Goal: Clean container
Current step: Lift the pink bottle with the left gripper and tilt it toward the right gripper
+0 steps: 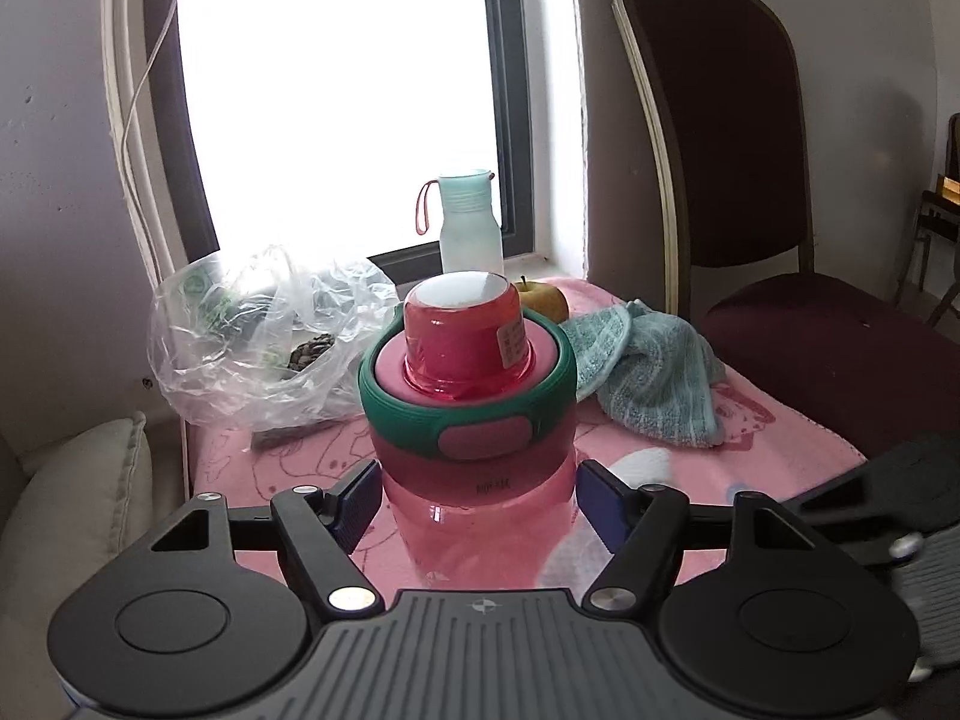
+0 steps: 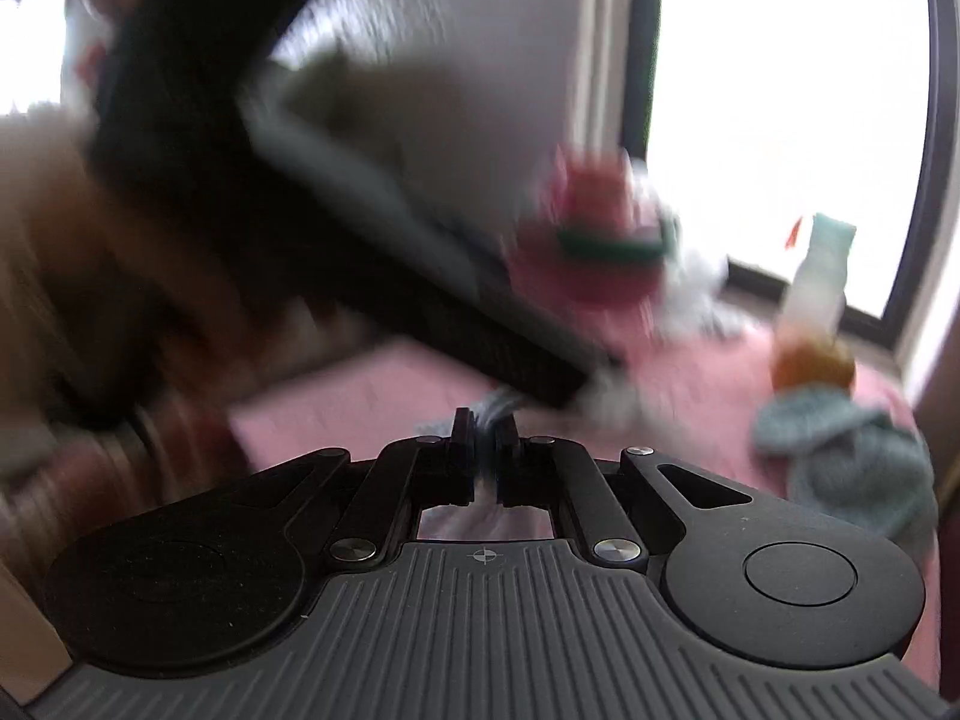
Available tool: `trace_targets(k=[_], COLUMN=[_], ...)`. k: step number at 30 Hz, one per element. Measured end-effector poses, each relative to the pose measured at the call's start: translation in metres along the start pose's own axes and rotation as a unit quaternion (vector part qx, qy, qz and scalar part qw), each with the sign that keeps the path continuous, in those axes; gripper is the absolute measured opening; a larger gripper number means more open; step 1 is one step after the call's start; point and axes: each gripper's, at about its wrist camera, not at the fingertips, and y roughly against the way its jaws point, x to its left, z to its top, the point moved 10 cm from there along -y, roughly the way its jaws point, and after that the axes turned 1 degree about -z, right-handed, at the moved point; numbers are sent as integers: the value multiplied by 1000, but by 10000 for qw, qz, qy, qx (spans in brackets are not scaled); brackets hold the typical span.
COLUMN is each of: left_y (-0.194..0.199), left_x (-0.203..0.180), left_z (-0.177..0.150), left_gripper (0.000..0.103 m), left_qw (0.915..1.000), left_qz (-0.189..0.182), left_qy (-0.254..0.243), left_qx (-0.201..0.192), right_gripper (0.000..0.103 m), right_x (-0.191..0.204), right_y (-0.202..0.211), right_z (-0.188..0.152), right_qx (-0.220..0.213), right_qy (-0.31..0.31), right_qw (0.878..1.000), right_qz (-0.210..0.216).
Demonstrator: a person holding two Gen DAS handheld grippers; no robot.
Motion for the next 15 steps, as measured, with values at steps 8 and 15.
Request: trace_targets(k=[8,15], left_y=[-1,-3], left_x=[5,3], left_z=[-2,0], left_gripper=[68,68], left_qw=[9999,9996], left_qz=[-33,-34], left_qy=[-28,-80], left_qx=[95,257], right_gripper=[6,6], right_x=[-37,-10], right_y=[-46,-29], right_z=[-35,-9], right_qx=[579,-91], right_qy=[-1469,-804], right_qw=[9873,9967], right_qz=[-154,-28])
